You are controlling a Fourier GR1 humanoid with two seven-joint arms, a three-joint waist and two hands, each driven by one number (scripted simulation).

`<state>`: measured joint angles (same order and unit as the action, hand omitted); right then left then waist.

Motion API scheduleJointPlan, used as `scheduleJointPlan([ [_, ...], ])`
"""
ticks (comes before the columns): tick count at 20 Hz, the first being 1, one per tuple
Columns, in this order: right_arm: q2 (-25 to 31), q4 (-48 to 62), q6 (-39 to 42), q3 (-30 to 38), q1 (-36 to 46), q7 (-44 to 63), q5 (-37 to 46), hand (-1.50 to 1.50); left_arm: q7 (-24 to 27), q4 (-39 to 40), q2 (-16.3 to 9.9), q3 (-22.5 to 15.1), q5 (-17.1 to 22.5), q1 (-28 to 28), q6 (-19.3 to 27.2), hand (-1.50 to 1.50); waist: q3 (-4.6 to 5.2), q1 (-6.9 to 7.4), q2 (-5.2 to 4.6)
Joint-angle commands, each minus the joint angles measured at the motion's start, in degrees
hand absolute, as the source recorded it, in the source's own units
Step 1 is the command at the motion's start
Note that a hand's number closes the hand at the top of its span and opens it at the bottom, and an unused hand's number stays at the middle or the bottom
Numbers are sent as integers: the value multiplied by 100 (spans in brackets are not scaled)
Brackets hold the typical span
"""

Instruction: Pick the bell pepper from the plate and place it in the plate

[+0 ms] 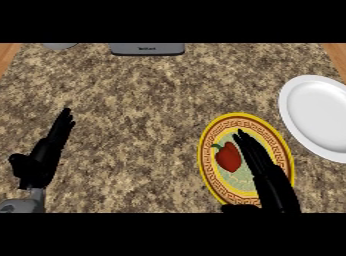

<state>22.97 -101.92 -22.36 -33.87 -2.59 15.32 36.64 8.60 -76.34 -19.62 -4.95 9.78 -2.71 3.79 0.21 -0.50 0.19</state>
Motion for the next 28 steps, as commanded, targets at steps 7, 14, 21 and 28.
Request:
scheduleJointPlan([
  [7, -110, -817, 2164, 97, 608, 2420, 321, -150, -87, -49, 60, 139, -82, -31, -148, 0, -18, 61, -15],
  [14, -287, -348, 2776, 203, 760, 2752, 674, -150, 170, 117, 153, 276, -215, 15, -290, 0, -17, 61, -19],
  [21, -745, 543, 2880, 546, 751, 2021, 897, -150, -354, -410, 414, 309, -473, 58, -243, 0, -22, 62, -17],
  [28, -1322, 1370, 2371, 279, 715, 1900, 1759, -150, 5, -100, 453, 580, -519, 61, -477, 0, -21, 61, -19],
])
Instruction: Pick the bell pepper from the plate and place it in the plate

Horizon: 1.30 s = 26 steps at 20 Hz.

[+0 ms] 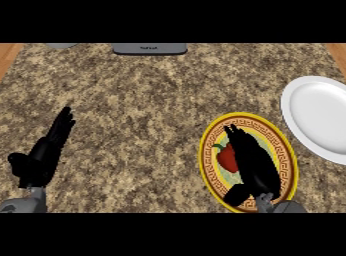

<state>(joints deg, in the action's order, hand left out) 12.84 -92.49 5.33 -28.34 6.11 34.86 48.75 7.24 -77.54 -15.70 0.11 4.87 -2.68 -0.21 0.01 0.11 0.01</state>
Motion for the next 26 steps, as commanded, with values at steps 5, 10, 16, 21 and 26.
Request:
scheduleJointPlan([
  [5, -307, 746, 78, 550, 225, -394, 436, -150, -53, 5, 33, 299, -102, 30, -343, 0, -1, -4, 1],
  [10, -348, 1421, 355, 521, 485, -964, 195, 150, -213, -204, 289, 107, -214, 113, -142, 0, -2, 19, -1],
  [16, -439, 1451, 204, 599, 315, -1421, 423, 150, -438, -265, 279, 248, -301, -208, -194, 0, -1, -9, 2],
  [21, -578, 1706, -527, 622, 457, -1838, 855, 150, 192, 383, 380, 352, -424, -166, -242, 0, 0, -12, -2],
  [26, 1241, 1252, -1181, 2486, -907, -2229, 83, 150, -61, -12, 118, 665, -178, 273, -216, 0, -16, -549, 60],
])
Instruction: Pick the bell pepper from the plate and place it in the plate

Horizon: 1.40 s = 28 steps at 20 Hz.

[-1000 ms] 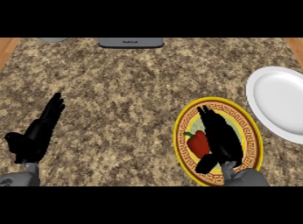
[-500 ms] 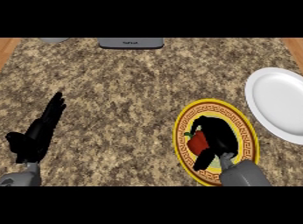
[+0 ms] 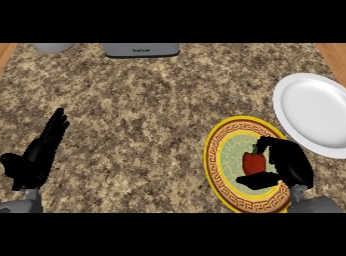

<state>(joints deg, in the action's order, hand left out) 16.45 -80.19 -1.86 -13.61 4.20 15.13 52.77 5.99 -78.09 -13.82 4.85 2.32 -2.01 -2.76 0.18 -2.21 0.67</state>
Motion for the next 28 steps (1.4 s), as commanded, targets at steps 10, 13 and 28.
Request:
scheduleJointPlan([
  [10, 2741, 865, -405, 4273, -2134, -2867, -2724, 150, 195, -62, -65, 174, 57, 334, -9, 0, -27, -178, -3],
  [13, 2942, 1335, -312, 4995, -2344, -3742, -3209, 150, 367, 74, 84, 21, -61, 234, 2, 0, -23, -21, -36],
  [28, 2703, -352, 181, 5767, -1915, -2985, -3499, 150, -88, -226, 98, -24, -98, 20, -200, 0, -15, 225, -64],
])
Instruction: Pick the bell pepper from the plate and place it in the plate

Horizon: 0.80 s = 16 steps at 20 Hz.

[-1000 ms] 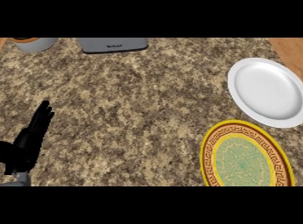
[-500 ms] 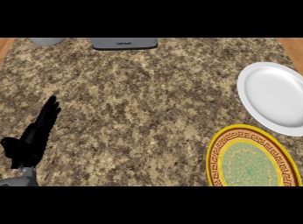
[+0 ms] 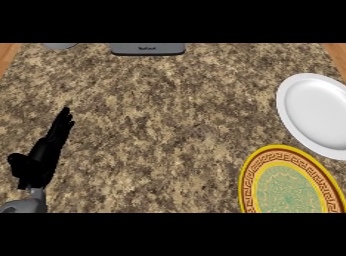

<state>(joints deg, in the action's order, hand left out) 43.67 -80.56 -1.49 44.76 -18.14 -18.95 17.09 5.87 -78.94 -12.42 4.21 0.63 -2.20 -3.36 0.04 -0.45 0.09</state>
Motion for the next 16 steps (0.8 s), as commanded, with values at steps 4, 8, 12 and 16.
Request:
scheduleJointPlan([
  [4, 187, -592, 378, -314, 803, 1141, 266, 150, -217, 39, 40, 17, -44, -233, -42, 0, -1, 49, -11],
  [8, -300, -343, 80, -1236, 1392, 1152, 752, 150, -22, 193, -60, 174, 48, -164, -200, 0, -3, 83, -19],
  [12, 66, 239, 469, -1569, 2375, 1585, 761, 150, -16, 7, 188, -36, -191, -128, 41, 0, -4, 106, -18],
  [16, -546, 591, -95, -2236, 3001, 1695, 1266, 150, -100, 55, -23, 159, 95, -85, -337, 0, -5, 142, -22],
])
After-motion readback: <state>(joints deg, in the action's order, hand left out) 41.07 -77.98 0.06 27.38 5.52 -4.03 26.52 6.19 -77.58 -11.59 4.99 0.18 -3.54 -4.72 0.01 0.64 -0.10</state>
